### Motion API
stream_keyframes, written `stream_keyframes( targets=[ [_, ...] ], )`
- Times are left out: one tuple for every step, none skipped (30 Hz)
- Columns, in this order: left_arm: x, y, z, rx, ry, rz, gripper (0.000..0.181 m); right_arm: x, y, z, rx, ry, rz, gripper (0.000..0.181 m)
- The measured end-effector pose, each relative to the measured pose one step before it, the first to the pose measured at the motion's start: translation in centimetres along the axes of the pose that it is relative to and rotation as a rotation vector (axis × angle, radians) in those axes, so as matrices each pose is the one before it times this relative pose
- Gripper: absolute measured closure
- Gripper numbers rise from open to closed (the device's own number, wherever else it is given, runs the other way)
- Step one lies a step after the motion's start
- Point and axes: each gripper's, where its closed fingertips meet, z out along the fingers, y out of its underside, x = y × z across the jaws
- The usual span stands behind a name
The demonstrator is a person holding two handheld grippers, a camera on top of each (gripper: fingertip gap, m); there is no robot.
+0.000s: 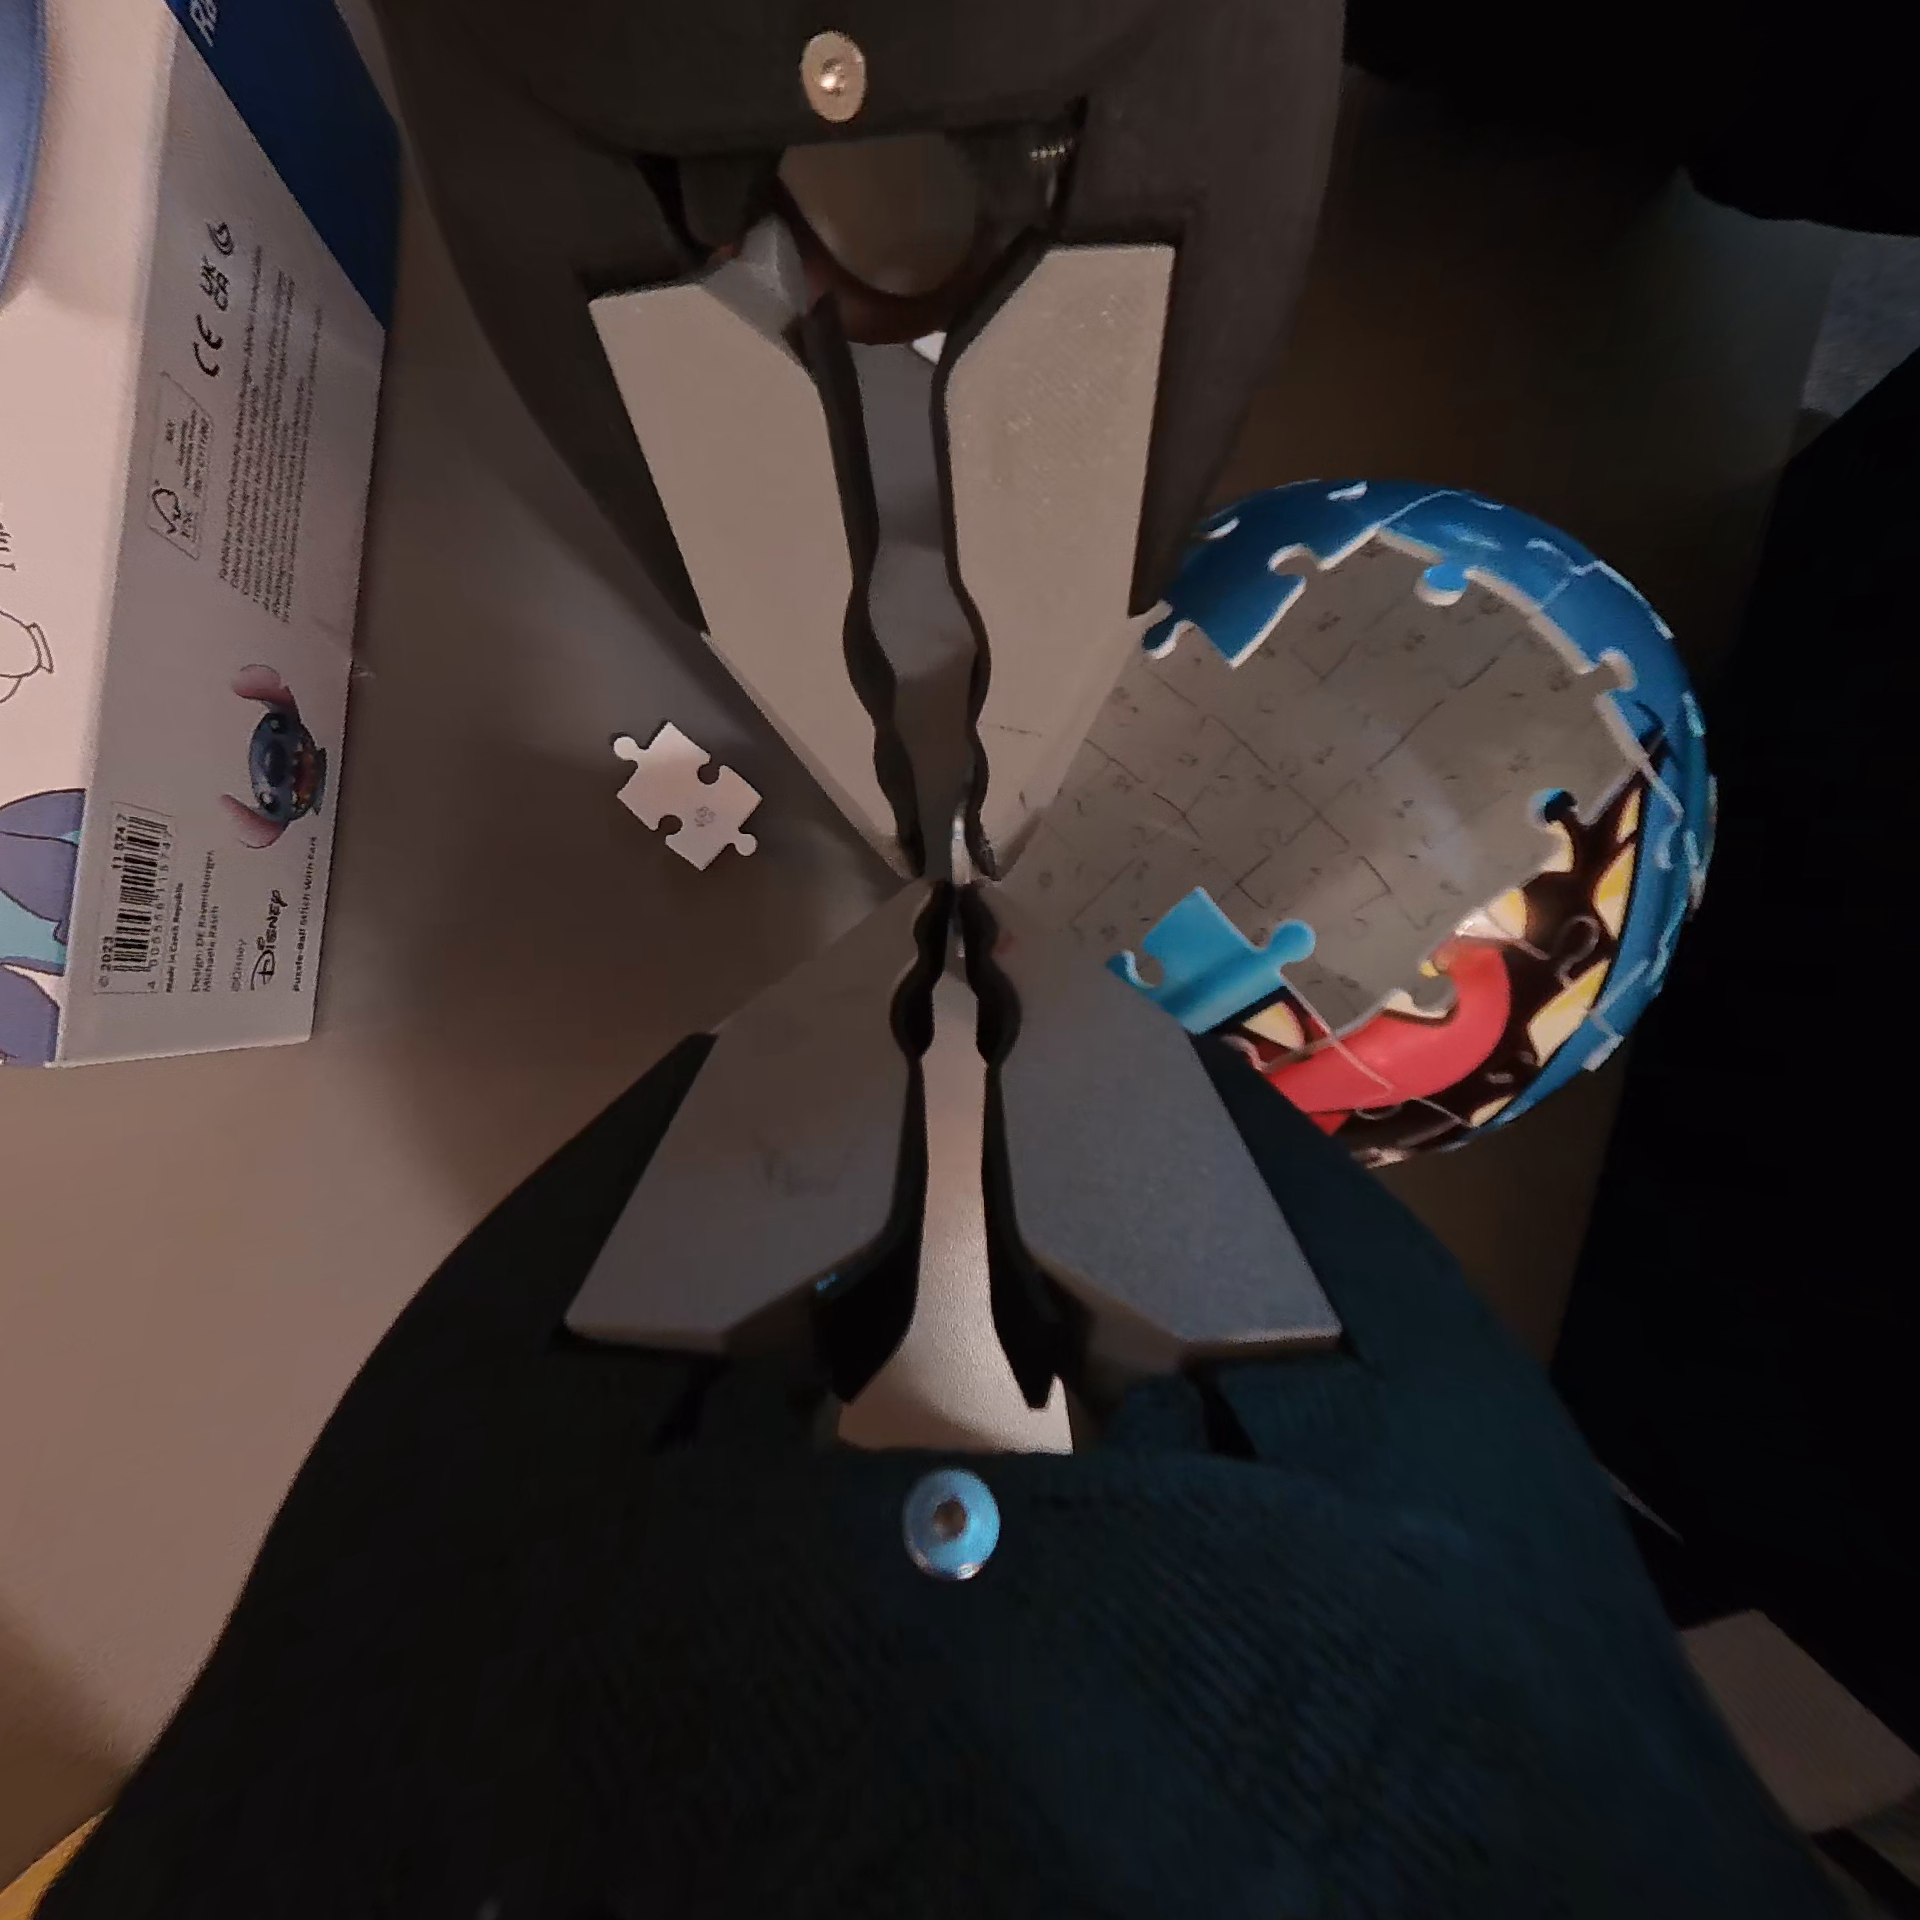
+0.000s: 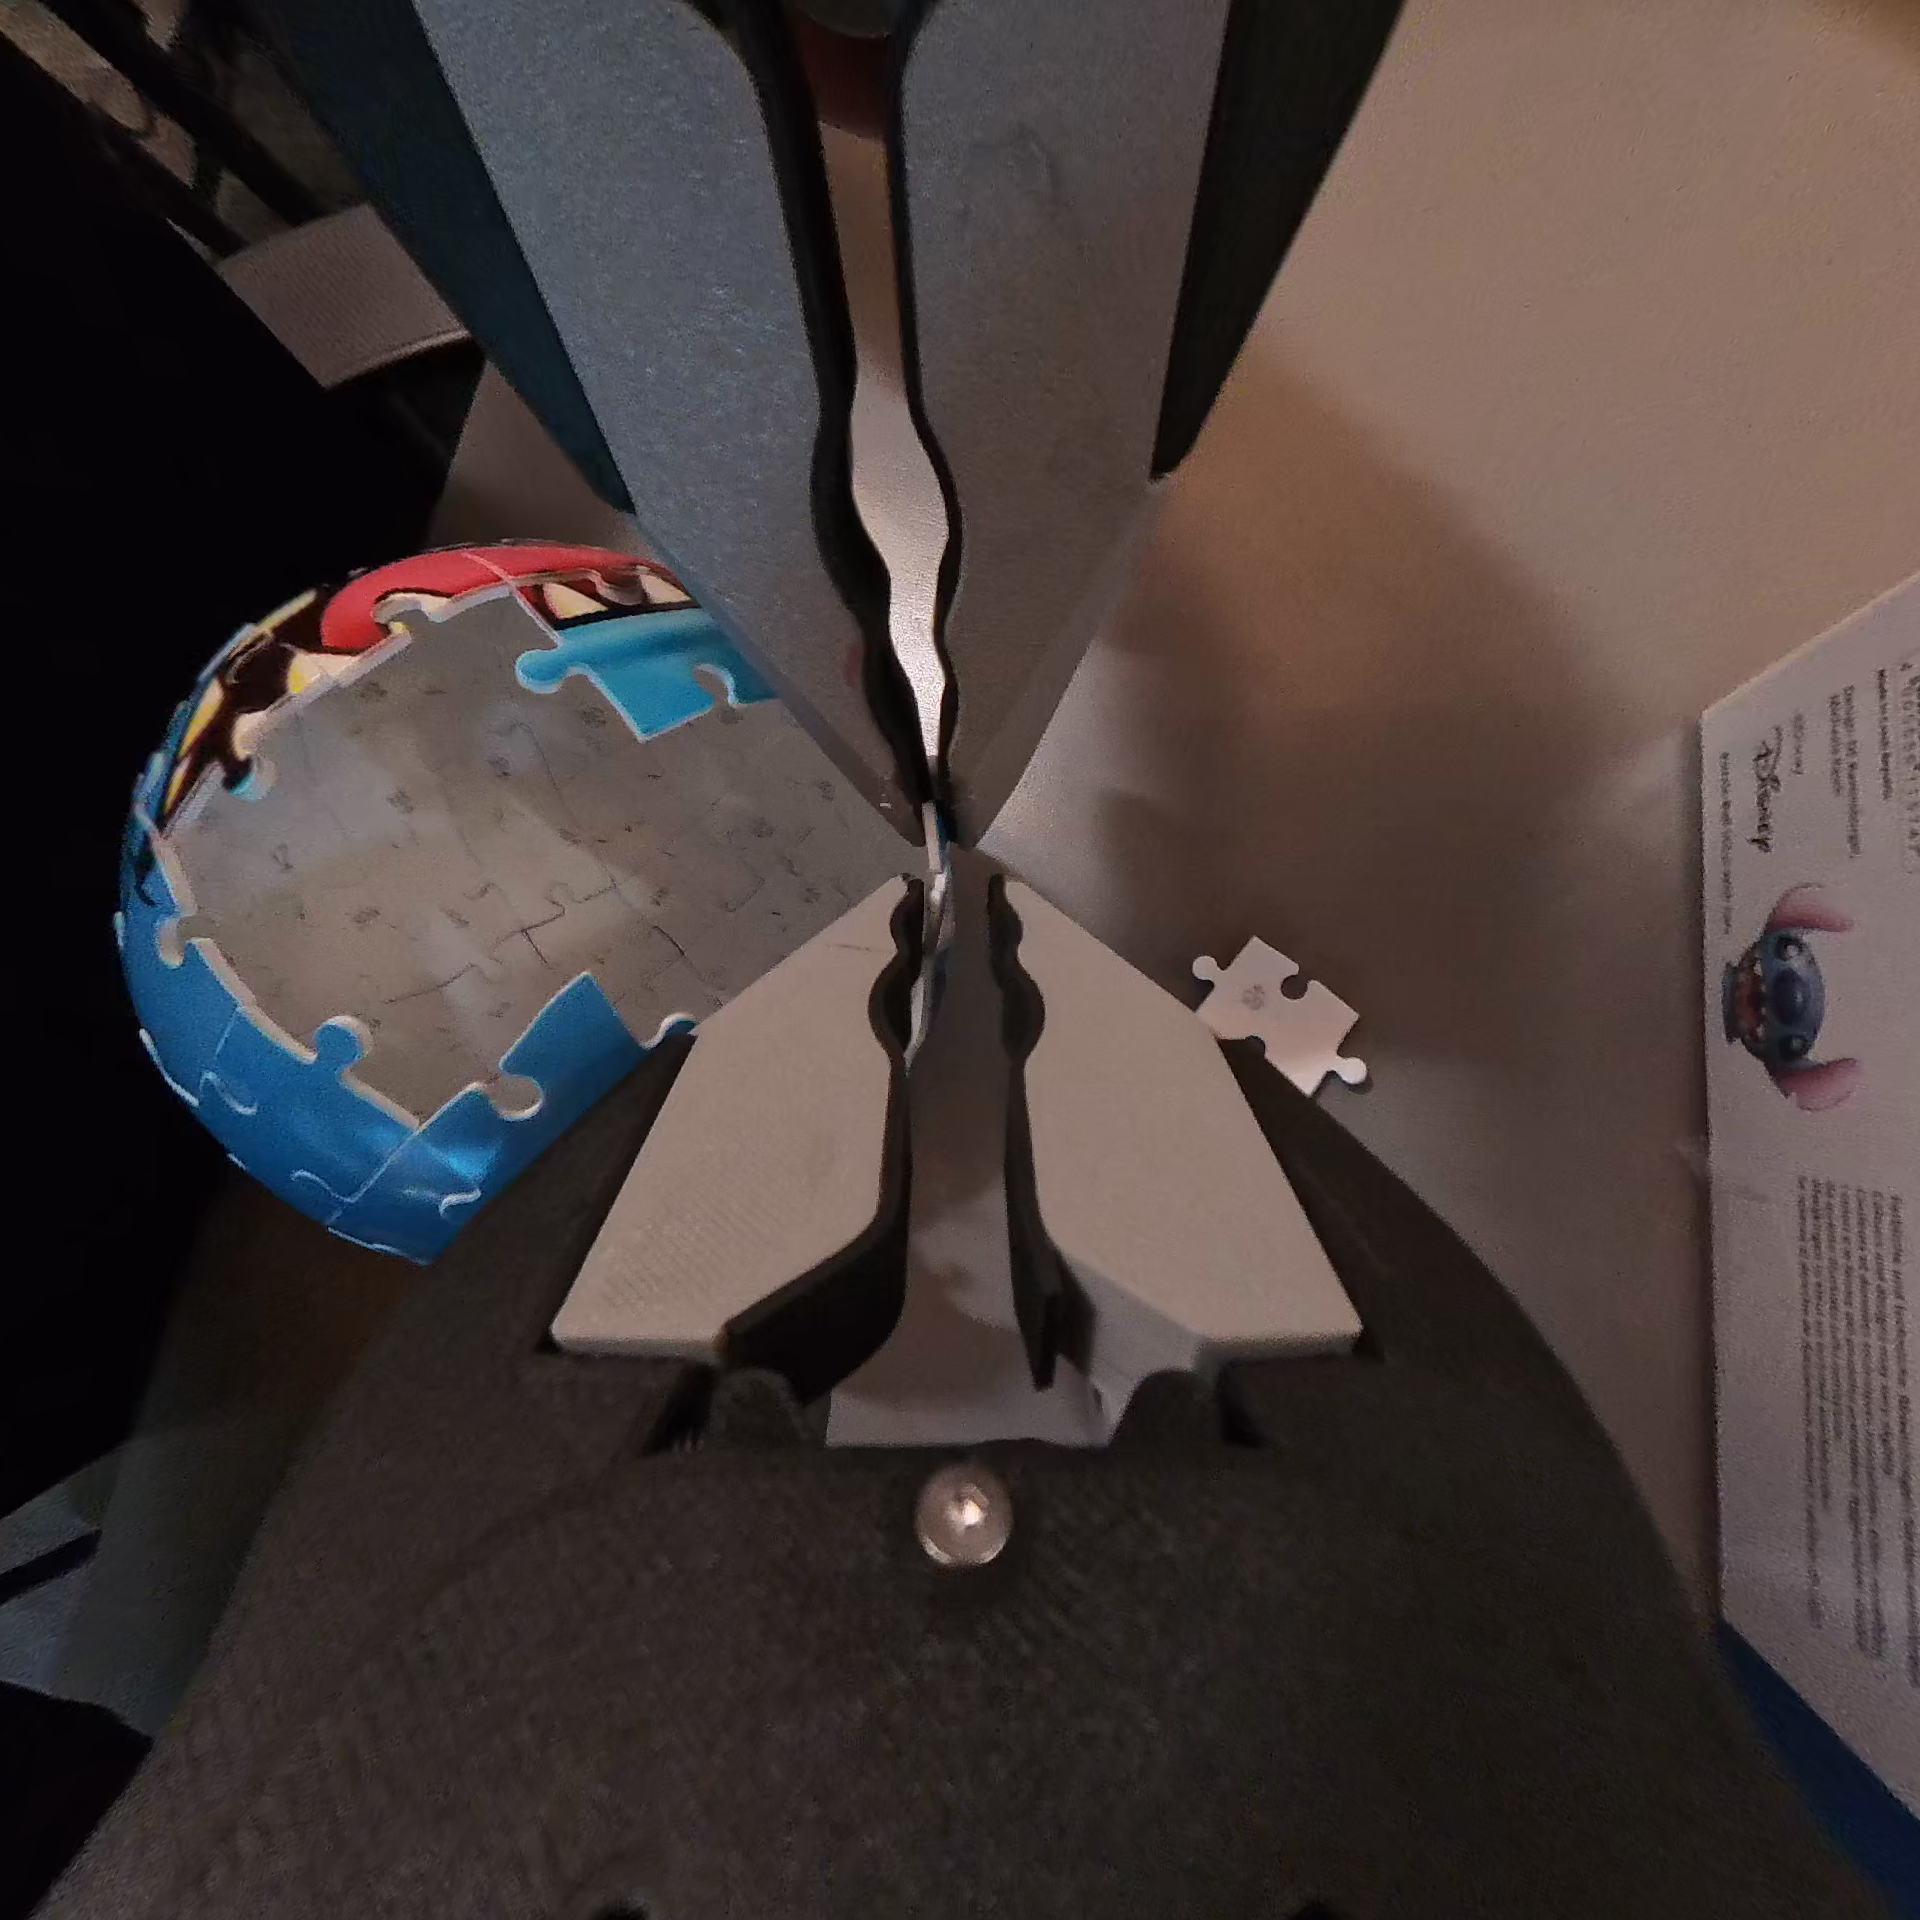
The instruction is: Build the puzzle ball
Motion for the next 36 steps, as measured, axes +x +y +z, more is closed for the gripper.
stream_keyframes(
  targets=[
    [0.028, 0.034, 0.003, 0.0011, 0.0002, -0.0002, 0.181, -0.096, -0.018, 0.058, 0.0045, -0.0147, 0.0139, 0.172],
    [0.018, 0.009, -0.026, 0.0018, 0.0006, -0.0024, 0.181, -0.134, -0.034, 0.06, 0.0049, -0.0166, 0.0124, 0.174],
    [0.066, 0.039, -0.011, 0.0003, 0.0025, -0.0011, 0.181, -0.13, -0.012, 0.078, 0.0027, -0.0133, 0.0093, 0.175],
    [0.027, 0.007, -0.013, 0.0024, -0.0014, 0.0002, 0.181, -0.054, 0.025, 0.101, -0.0016, -0.0065, 0.0061, 0.175],
    [0.033, 0.011, -0.015, 0.0022, -0.0011, 0.0, 0.181, -0.034, 0.051, 0.096, -0.0051, -0.0028, 0.0022, 0.175],
    [0.038, 0.026, -0.018, 0.0012, 0.0009, -0.0009, 0.181, -0.026, 0.045, 0.081, -0.0051, 0.0, -0.0038, 0.176],
    [0.051, 0.044, -0.006, -0.0002, 0.0025, -0.002, 0.181, 0.021, 0.01, 0.064, -0.0036, 0.0055, -0.0086, 0.177],
    [0.015, 0.009, 0.001, 0.0009, 0.0009, -0.0018, 0.181, 0.054, 0.022, 0.032, -0.0047, 0.0076, -0.0102, 0.178],
    [0.004, 0.007, 0.007, 0.0004, -0.0003, -0.0005, 0.181, 0.03, 0.006, 0.009, -0.0043, 0.004, -0.0077, 0.179],
    [0.01, 0.015, -0.018, -0.001, 0.0002, 0.0002, 0.181, 0.002, 0.001, -0.003, -0.0035, 0.0001, -0.0037, 0.179],
    [0.016, 0.014, -0.012, -0.0016, 0.0002, 0.0014, 0.18, 0.01, -0.014, 0.01, -0.0021, -0.0019, -0.002, 0.179],
    [0.01, 0.015, -0.016, -0.0014, -0.0003, 0.0002, 0.18, 0.0, -0.023, 0.011, -0.0006, -0.0026, -0.0022, 0.179],
    [-0.001, 0.024, -0.014, -0.0004, -0.0004, 0.0003, 0.18, 0.011, -0.012, 0.009, 0.0001, -0.0027, -0.0026, 0.179],
    [0.0, 0.01, -0.016, 0.0006, 0.0012, -0.0016, 0.18, 0.008, -0.005, 0.001, -0.0002, -0.0017, -0.0034, 0.179],
    [0.0, 0.011, -0.002, 0.0006, 0.003, -0.0036, 0.18, 0.022, 0.001, -0.001, -0.0006, 0.0006, -0.0052, 0.179],
    [0.002, 0.02, -0.009, 0.0003, 0.0034, -0.004, 0.18, 0.03, -0.009, -0.002, -0.0002, 0.0024, -0.0051, 0.18],
    [-0.002, 0.011, -0.015, 0.0004, 0.0058, -0.0047, 0.18, 0.027, -0.004, -0.004, -0.0004, 0.0017, -0.0018, 0.18],
    [0.003, -0.004, -0.024, 0.0004, 0.0074, -0.0048, 0.179, 0.015, -0.019, -0.004, -0.0005, 0.0005, 0.0014, 0.18],
    [-0.037, -0.032, -0.031, 0.0025, 0.0071, -0.0033, 0.179, 0.042, -0.025, -0.015, -0.0002, 0.0022, 0.0014, 0.18],
    [-0.004, -0.049, -0.046, 0.0032, 0.0113, -0.004, 0.179, 0.05, 0.004, -0.023, -0.0011, 0.004, -0.0001, 0.18],
    [0.023, 0.001, -0.051, -0.0006, 0.0152, -0.007, 0.178, 0.052, 0.028, -0.025, -0.0024, 0.004, 0.0001, 0.18],
    [0.025, 0.086, -0.046, -0.009, 0.0156, -0.0087, 0.178, 0.046, 0.032, -0.035, -0.0021, 0.0036, 0.002, 0.18],
    [-0.004, 0.159, -0.026, -0.0136, 0.0102, -0.0005, 0.177, 0.016, 0.001, -0.022, -0.0013, 0.0009, 0.0039, 0.18],
    [-0.04, 0.131, 0.013, -0.0124, 0.0049, 0.0035, 0.177, 0.014, 0.009, -0.011, -0.0018, 0.0011, 0.0041, 0.18],
    [0.013, 0.109, 0.073, -0.0127, 0.0067, 0.0023, 0.178, 0.023, 0.013, -0.007, -0.0032, 0.0021, 0.0039, 0.18],
    [-0.021, 0.014, 0.069, -0.0083, 0.0035, 0.0037, 0.178, 0.035, 0.047, -0.004, -0.0053, 0.0022, 0.0044, 0.18],
    [-0.037, -0.038, 0.059, -0.0059, 0.0036, 0.0012, 0.178, 0.029, 0.058, -0.022, -0.007, 0.0017, 0.0046, 0.18],
    [-0.03, -0.027, 0.033, -0.006, 0.0063, -0.0012, 0.178, 0.011, 0.051, -0.022, -0.0062, 0.0005, 0.0057, 0.18],
    [-0.038, -0.035, 0.025, -0.0031, 0.004, -0.0023, 0.178, 0.036, 0.032, -0.036, -0.0048, 0.0022, 0.0045, 0.18],
    [-0.048, -0.012, 0.003, -0.0019, 0.0024, -0.0009, 0.178, 0.039, 0.014, -0.03, -0.0028, 0.0034, 0.0022, 0.18],
    [-0.008, -0.011, -0.003, -0.0004, 0.0018, 0.0009, 0.178, 0.009, -0.002, -0.014, -0.0004, 0.0005, 0.0013, 0.18],
    [0.003, -0.019, -0.009, 0.0012, 0.0016, 0.0003, 0.178, -0.024, -0.004, 0.001, 0.0016, -0.003, 0.0008, 0.18],
    [-0.006, 0.0, 0.004, 0.001, 0.0006, -0.0002, 0.178, -0.016, -0.015, -0.015, 0.003, -0.0042, -0.0005, 0.18],
    [-0.04, -0.02, 0.004, 0.0022, -0.002, -0.0003, 0.178, -0.003, -0.018, -0.011, 0.0042, -0.0046, -0.0008, 0.179],
    [-0.054, -0.005, 0.0, 0.0021, -0.0025, -0.0015, 0.179, 0.004, -0.073, -0.032, 0.0078, -0.0054, 0.0, 0.179],
    [-0.06, -0.004, 0.002, 0.0017, -0.0028, -0.0002, 0.179, -0.012, -0.132, -0.036, 0.0102, -0.0056, 0.0014, 0.179]
  ],
)
